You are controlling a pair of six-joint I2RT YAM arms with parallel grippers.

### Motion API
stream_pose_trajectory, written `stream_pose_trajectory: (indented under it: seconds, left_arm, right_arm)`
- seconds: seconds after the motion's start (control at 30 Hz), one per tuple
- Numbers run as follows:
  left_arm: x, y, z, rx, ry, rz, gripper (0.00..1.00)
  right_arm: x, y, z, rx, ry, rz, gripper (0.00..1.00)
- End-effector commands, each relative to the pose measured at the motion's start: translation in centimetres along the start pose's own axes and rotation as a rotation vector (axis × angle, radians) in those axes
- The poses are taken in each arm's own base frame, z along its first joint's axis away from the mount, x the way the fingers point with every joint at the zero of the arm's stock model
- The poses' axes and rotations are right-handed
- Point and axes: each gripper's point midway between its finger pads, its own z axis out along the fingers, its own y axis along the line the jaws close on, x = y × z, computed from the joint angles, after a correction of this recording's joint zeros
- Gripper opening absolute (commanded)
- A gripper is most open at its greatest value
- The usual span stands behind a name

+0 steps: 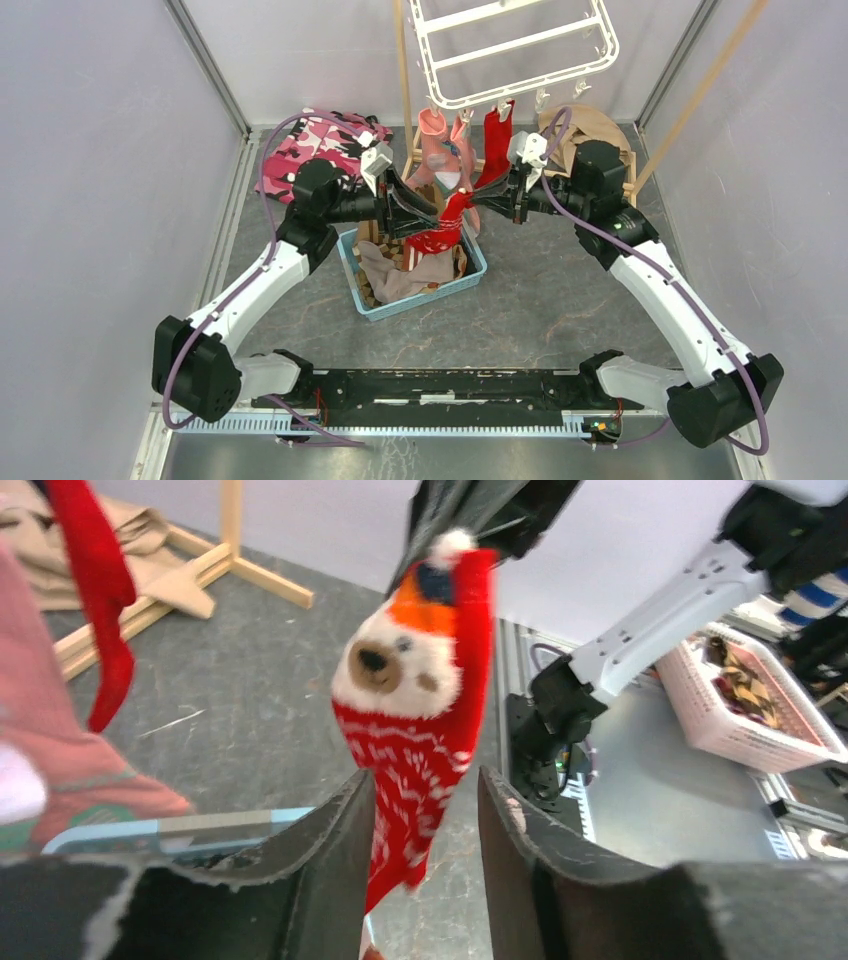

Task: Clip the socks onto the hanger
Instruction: Pick up the sock from the bin.

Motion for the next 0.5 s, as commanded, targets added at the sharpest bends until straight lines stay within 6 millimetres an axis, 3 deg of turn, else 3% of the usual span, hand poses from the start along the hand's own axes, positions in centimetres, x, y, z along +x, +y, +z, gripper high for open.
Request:
stream_pose_trajectory:
  seconds: [0.0, 0.1, 0.13, 0.3, 0.47]
  left_arm:
    - [-1.6, 1.2, -0.8, -0.12, 0.021, 0.164, 0.59]
    - [-2.7, 1.3, -1.2, -0.165, 0.006, 0.242, 0.79]
    - [-3.2, 1.2, -1.3, -0.169, -0.006, 0.266, 0.82]
    - [-5.2, 0.0, -0.8, -0.14, -0.072, 0.263, 0.84]
    - [-6.2, -1.2, 1.0, -0.132, -0.113, 0.232, 0.85]
  right_arm:
    - [-2.1, -0.3, -1.4, 0.037, 0.027, -0.174, 0.05]
    - [-2.0, -0.4, -1.7, 0.044, 0.054, -0.202, 0.05]
    - [-2.0, -0.4, -1.7, 0.044, 0.059, -0.205, 0.05]
    - [-2.0, -0.4, -1.7, 0.04, 0.065, -0.18, 0.05]
    - [-1.8, -0.8, -1.5, 0.055, 0.079, -0.143, 0.05]
